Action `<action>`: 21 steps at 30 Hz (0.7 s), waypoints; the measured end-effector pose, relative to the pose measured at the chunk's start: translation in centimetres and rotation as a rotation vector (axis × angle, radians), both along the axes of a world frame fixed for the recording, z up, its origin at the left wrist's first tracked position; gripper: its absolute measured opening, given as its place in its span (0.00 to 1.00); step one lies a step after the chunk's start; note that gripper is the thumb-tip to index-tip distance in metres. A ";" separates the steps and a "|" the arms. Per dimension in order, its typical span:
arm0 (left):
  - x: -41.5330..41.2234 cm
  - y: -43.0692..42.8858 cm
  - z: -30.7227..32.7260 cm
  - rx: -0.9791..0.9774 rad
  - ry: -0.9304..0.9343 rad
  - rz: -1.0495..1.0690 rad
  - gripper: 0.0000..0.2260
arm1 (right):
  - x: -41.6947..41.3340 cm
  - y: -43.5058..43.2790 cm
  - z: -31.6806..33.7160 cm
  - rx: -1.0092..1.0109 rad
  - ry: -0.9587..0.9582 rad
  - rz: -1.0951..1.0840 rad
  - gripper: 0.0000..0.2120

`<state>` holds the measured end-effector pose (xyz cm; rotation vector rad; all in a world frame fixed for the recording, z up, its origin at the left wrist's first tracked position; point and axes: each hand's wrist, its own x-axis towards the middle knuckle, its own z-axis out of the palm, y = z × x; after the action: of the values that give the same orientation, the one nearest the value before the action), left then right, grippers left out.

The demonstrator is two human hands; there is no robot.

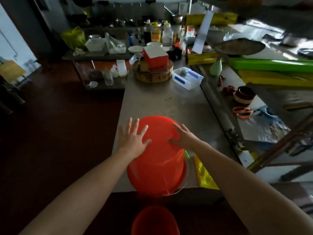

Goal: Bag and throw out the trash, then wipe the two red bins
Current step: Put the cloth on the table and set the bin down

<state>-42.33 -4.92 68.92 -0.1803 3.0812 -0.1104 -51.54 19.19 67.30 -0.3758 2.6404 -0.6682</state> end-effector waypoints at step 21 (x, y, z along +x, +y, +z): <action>4.1 -6.3 1.1 0.659 0.094 0.047 0.49 | 5.6 -4.1 2.7 -0.493 0.019 -0.229 0.56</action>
<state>-38.18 -11.23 69.97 -0.2240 2.9984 0.9189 -45.97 15.07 69.99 -0.2117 2.5327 -1.4019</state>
